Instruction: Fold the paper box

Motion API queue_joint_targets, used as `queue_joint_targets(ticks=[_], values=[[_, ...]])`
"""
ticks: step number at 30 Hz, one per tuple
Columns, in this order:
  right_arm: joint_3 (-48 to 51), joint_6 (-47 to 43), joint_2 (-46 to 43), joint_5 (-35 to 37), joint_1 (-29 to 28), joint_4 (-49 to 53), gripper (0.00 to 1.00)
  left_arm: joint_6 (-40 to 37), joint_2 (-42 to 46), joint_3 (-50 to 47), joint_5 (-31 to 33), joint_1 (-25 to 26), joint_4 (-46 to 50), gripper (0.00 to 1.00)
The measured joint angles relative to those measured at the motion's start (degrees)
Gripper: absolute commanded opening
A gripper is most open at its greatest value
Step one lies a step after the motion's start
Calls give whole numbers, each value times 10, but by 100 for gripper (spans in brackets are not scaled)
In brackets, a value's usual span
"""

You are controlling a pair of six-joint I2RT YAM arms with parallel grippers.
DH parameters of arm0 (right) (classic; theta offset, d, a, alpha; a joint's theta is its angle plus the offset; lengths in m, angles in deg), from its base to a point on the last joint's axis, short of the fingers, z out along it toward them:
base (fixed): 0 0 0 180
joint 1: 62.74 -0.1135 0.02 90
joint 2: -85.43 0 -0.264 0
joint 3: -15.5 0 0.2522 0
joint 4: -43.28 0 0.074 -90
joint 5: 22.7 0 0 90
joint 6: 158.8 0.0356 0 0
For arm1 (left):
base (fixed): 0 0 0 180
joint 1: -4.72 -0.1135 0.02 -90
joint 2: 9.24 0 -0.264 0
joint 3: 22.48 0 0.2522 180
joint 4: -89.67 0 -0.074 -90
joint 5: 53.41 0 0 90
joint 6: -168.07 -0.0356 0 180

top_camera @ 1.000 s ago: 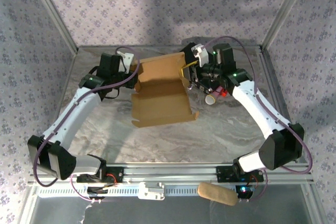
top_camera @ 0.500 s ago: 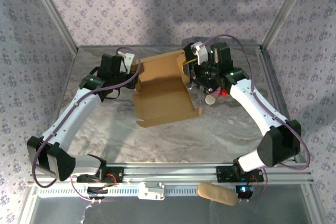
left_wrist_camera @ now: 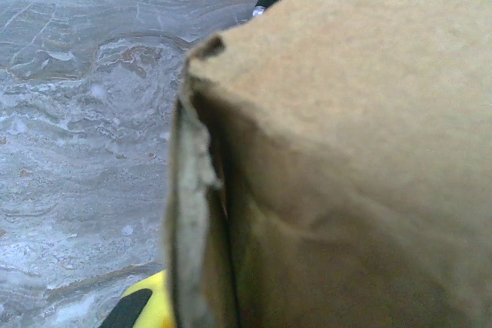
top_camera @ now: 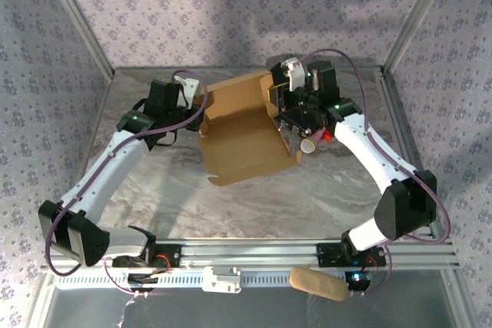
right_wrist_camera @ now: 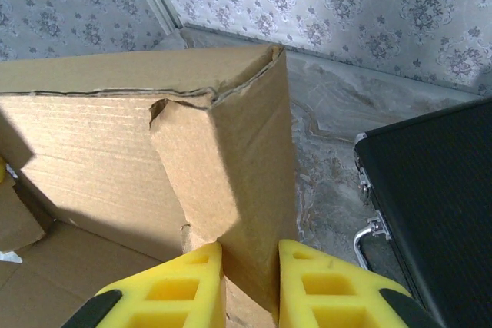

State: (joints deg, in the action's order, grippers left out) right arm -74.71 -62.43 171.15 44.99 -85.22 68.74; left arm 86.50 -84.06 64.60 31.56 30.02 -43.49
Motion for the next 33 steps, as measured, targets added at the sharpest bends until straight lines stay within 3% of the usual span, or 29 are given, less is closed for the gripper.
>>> queue_joint_targets(ticks=[7, 22, 33], values=[[0, 3, 1, 1, -2, -12, 19, 7, 3, 0, 2, 0, 2, 0], [9, -13, -2, -25, -8, -12, 40, 41, 3, 0, -36, -33, 2, 0], [50, -13, -12, -57, -2, -26, 34, 41, 2, 0, -42, -36, 18, 0]])
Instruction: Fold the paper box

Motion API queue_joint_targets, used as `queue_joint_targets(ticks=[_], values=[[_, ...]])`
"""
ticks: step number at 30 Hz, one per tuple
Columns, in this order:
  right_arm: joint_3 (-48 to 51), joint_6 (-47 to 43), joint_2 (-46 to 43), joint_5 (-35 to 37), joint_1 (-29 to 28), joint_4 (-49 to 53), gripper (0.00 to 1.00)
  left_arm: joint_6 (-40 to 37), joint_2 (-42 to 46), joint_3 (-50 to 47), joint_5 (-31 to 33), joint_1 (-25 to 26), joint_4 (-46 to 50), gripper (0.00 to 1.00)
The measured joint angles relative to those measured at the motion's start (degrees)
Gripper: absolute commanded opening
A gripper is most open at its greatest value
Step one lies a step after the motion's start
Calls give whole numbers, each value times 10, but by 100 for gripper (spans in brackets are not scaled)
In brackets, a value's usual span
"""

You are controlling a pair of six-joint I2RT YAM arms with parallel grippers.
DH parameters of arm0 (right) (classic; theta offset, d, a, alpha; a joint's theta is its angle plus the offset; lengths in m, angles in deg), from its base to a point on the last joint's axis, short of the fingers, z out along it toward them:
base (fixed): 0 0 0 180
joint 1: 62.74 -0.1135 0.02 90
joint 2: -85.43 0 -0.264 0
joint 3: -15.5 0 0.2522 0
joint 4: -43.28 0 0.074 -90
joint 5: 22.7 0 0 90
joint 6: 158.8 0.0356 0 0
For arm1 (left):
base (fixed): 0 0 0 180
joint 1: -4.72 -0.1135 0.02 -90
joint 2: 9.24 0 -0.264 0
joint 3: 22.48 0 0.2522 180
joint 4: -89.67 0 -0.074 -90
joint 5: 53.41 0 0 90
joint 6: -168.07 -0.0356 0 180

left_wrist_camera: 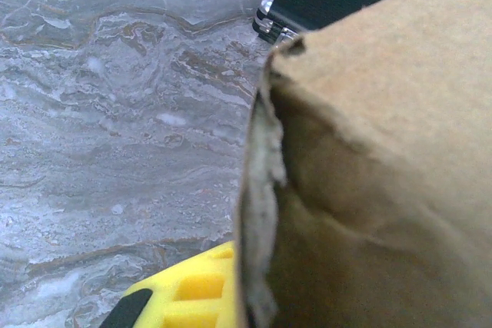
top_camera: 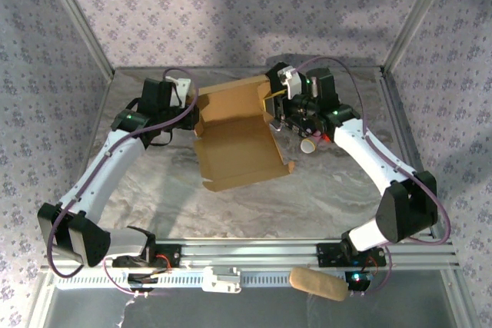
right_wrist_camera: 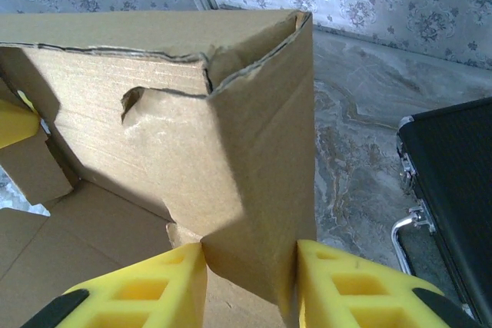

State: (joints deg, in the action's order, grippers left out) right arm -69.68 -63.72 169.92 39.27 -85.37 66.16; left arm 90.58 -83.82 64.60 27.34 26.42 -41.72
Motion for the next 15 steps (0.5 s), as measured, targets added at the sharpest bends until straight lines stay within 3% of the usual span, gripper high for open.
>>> queue_joint_targets(ticks=[8, 15], values=[[-18, 2, 30, 64, -23, 0, 16, -1, -12, 0, 18, 0, 5, 0], [2, 32, 81, 150, -56, -27, 14, -4, -28, -55, 55, 14, -30, 0]])
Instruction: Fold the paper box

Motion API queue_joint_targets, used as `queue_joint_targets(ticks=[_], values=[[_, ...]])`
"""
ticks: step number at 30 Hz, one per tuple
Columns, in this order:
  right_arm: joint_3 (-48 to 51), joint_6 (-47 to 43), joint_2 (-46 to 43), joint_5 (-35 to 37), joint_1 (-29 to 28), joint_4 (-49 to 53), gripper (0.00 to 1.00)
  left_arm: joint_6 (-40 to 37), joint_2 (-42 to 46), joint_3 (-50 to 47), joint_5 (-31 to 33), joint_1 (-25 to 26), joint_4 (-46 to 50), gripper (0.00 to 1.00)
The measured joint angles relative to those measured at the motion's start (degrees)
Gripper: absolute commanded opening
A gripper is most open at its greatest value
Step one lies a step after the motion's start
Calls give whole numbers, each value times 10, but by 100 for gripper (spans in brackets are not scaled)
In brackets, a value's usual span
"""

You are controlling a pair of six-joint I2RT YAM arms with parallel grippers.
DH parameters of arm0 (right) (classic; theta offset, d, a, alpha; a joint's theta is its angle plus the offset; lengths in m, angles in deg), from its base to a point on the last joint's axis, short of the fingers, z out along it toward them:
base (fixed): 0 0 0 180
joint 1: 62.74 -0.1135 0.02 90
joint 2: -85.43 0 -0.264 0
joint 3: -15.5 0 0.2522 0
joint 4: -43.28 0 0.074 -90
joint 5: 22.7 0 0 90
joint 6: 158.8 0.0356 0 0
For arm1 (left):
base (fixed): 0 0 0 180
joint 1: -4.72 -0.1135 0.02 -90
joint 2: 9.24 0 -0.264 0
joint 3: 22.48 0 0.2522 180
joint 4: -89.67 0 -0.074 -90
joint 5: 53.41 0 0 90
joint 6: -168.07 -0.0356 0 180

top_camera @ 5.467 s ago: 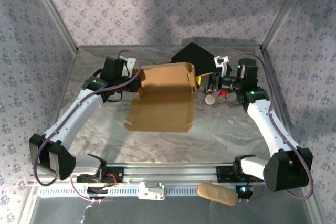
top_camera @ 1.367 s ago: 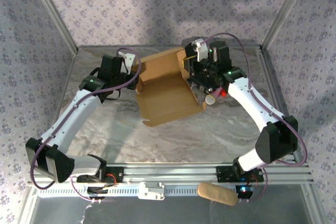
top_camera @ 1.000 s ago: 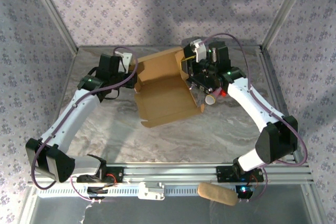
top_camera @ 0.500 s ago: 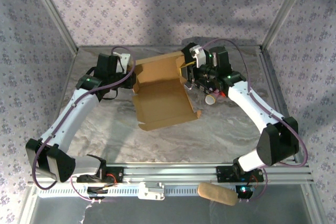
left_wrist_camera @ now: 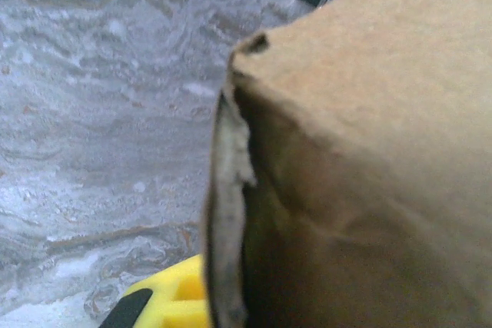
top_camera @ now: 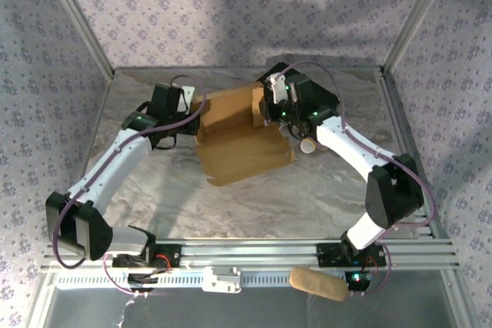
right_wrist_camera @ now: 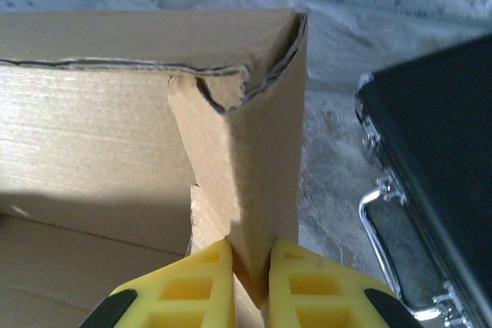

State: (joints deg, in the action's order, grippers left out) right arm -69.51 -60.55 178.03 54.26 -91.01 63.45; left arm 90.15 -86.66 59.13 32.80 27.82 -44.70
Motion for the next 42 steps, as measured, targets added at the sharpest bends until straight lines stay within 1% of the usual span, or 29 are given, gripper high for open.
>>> queue_joint_targets(ticks=[3, 7, 15, 18, 21, 28, 34, 42], values=[[16, 15, 33, 14, -6, -16, 13, 1, -9, -41, 11, 7, -24, 0], [40, 25, 70, 26, -15, -32, 16, 2, -30, -71, 20, 11, -43, 0], [53, 31, 85, 60, -29, -59, 16, 0, -42, -87, 42, 14, -69, 0], [66, 37, 93, 80, -36, -84, 21, 0, -55, -92, 53, 15, -86, 0], [78, 46, 104, 91, -42, -105, 23, 2, -76, -100, 73, 19, -101, 0], [75, 51, 118, 93, -43, -133, 25, 11, -103, -101, 118, 24, -126, 0], [61, 53, 139, 92, -44, -146, 33, 21, -126, -101, 148, 27, -132, 0], [62, 53, 144, 92, -46, -153, 34, 27, -138, -101, 170, 29, -150, 0]])
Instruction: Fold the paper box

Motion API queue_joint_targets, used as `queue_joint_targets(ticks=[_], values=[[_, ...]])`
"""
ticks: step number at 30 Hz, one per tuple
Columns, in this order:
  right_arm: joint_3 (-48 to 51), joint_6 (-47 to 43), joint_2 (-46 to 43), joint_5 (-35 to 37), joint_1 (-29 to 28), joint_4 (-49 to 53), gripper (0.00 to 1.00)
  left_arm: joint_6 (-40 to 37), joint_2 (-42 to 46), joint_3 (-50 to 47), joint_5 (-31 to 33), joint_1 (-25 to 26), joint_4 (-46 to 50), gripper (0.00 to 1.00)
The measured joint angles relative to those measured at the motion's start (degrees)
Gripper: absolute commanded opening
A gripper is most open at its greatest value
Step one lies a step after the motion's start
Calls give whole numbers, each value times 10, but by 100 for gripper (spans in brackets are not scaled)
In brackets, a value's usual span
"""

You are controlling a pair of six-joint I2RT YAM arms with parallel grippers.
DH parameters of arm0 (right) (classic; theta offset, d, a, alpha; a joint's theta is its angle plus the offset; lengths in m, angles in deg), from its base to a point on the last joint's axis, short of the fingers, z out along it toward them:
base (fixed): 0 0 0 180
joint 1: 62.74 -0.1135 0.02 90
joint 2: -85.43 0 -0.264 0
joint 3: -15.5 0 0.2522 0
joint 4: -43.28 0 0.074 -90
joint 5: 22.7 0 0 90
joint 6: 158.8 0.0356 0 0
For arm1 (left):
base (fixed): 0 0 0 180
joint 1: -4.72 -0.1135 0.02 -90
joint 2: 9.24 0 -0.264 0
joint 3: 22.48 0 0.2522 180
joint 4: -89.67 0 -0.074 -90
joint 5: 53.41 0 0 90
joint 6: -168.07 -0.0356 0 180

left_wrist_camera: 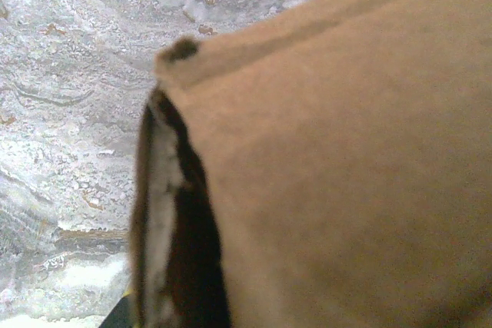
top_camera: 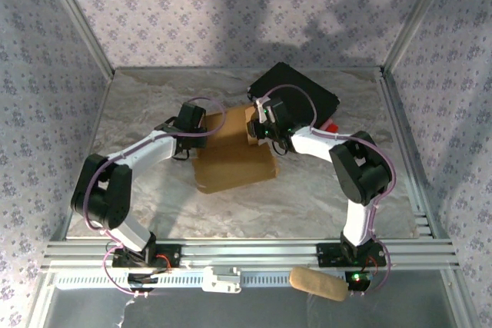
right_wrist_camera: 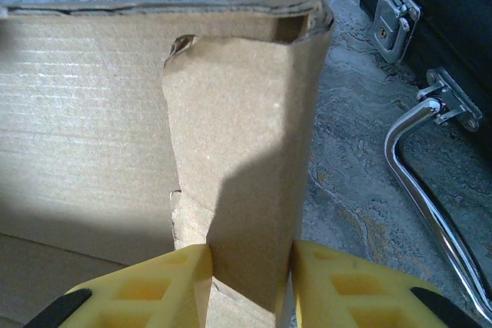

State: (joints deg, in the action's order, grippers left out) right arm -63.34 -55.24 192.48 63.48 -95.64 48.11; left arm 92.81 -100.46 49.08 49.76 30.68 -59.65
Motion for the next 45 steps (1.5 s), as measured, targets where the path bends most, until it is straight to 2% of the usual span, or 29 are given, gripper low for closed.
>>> queue_joint_targets(ticks=[5, 10, 18, 25, 29, 33, 34, 38, 45], values=[[0, 0, 0, 1, -1, 0, 38, 4, -5, 0, 8, 1, -5, 0], [2, 0, 3, 5, -4, -4, 36, 8, -5, 0, 11, 1, -7, 0], [-9, -1, 13, 28, -5, -3, 16, 8, -5, 1, 15, 1, -5, 0], [-39, 4, 33, 113, -26, 19, 7, 10, -5, 8, 21, 1, 0, 0], [-41, 11, 35, 138, -37, 18, 17, 10, -8, 16, 26, 1, 9, 0], [-27, 9, 32, 128, -33, -1, 8, 10, -8, 18, 26, 1, 10, 0], [-26, 9, 31, 127, -31, -3, 10, 10, -8, 18, 26, 1, 10, 0], [-26, 5, 31, 118, -31, -1, 34, 10, -8, 18, 25, 1, 10, 0], [2, 0, 31, 78, -26, 6, 40, 10, -8, 25, 18, 6, 9, 0]])
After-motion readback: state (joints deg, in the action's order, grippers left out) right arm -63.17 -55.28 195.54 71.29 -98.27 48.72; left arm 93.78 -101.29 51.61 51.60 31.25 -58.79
